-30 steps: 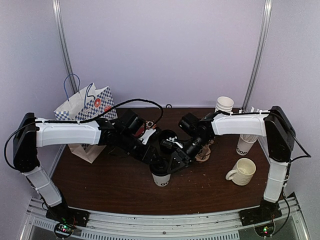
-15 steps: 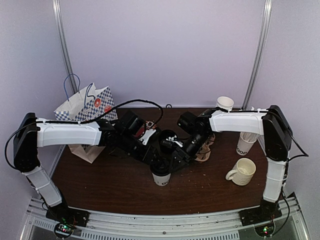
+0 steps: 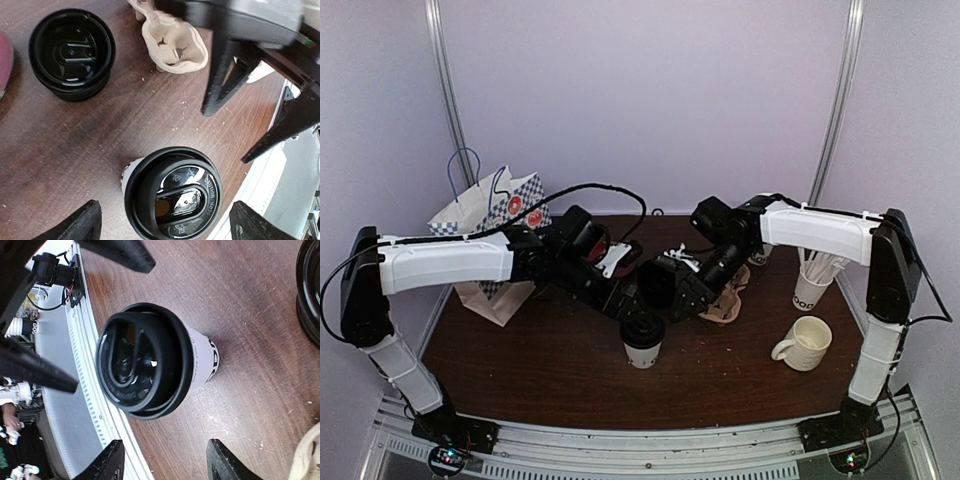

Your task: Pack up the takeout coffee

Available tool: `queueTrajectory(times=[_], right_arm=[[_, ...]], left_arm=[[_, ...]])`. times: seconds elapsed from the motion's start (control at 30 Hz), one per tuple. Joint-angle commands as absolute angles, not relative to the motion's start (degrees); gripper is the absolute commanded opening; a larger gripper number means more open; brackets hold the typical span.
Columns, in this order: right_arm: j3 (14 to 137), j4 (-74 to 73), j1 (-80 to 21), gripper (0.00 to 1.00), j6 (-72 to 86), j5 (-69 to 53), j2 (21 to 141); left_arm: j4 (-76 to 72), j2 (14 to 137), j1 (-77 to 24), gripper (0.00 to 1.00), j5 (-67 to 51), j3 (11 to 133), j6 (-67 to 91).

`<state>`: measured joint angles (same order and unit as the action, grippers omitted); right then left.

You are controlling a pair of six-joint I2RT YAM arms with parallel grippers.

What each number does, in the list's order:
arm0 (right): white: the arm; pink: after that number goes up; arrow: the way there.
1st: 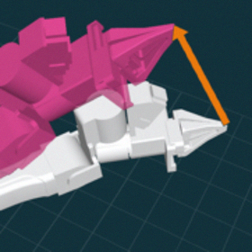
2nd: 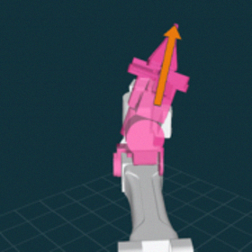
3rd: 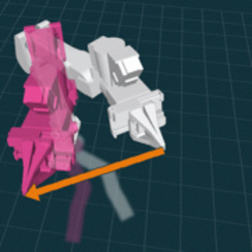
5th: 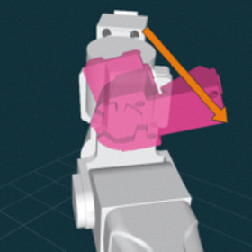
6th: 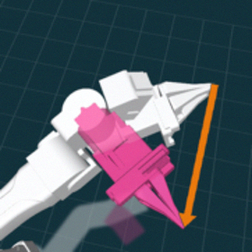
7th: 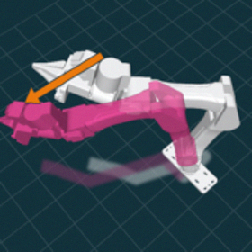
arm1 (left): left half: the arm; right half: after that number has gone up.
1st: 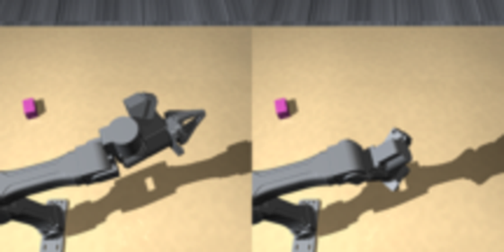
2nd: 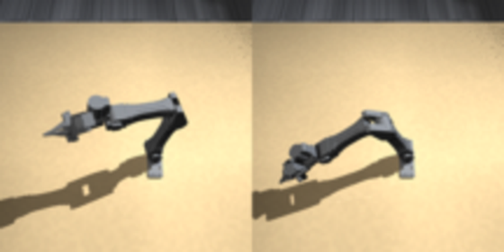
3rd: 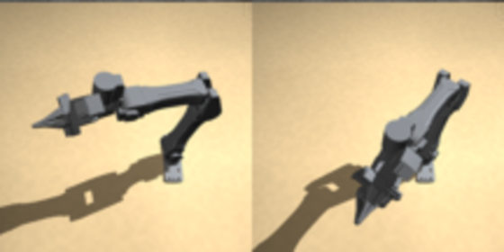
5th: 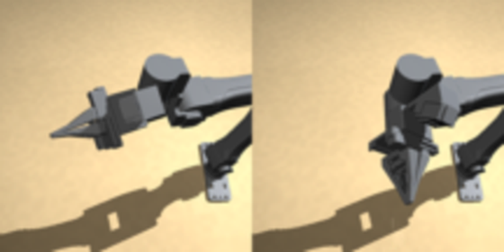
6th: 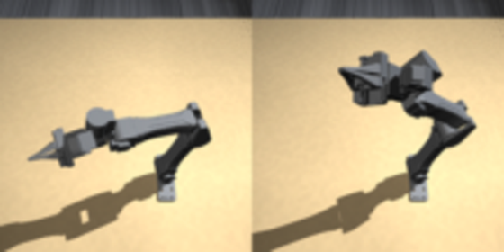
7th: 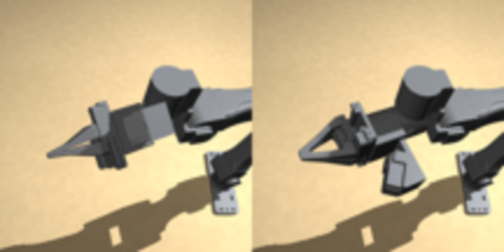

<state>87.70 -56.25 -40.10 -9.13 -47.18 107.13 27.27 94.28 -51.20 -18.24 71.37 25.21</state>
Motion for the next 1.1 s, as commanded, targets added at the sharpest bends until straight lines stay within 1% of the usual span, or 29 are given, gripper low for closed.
queueTrajectory(times=[0.0,0.1,0.27,0.47,0.6,0.77,0.8,0.87,0.97,1.07], right_arm=[[88.4,-58.1,-40.2,0.58,-13.1,-43.7,103.9],[88.7,-58.1,-40.2,0.55,-13.3,-43.8,103.7],[87.8,-56.9,-40.3,0.53,-11.6,-44.8,104.6],[87.1,-55.0,-40.7,0.59,-9.5,-47.0,106.0],[87.7,-54.5,-41.1,0.59,-8.1,-48.3,107.5],[86.9,-53.9,-42.6,0.6,-7.6,-48.9,109.1],[86.9,-53.9,-43.0,0.62,-7.5,-49.0,109.3],[86.9,-53.7,-43.5,0.68,-7.2,-49.1,109.8],[87.1,-53.7,-44.4,0.76,-7.1,-49.0,110.3],[87.0,-53.7,-45.0,0.79,-7.1,-49.0,110.6]], left_arm=[[27.8,92.1,-51.2,0.9,-15.4,71.9,23.6],[27.8,91.3,-50.9,0.86,-13.9,70.9,24.2],[26.5,88.7,-47.8,0.75,-13.2,67.0,28.8],[25.1,88.2,-46.4,0.61,-14.8,64.0,32.5],[24.3,88.2,-46.4,0.59,-18.2,62.4,34.2],[22.8,87.0,-46.4,0.59,-18.6,60.3,35.0],[22.5,87.2,-46.4,0.59,-18.6,60.2,35.1],[22.1,87.9,-46.4,0.59,-18.8,60.3,35.0],[21.6,89.2,-46.4,0.59,-19.1,61.0,35.1],[21.0,90.2,-46.4,0.59,-19.8,61.6,35.2]])
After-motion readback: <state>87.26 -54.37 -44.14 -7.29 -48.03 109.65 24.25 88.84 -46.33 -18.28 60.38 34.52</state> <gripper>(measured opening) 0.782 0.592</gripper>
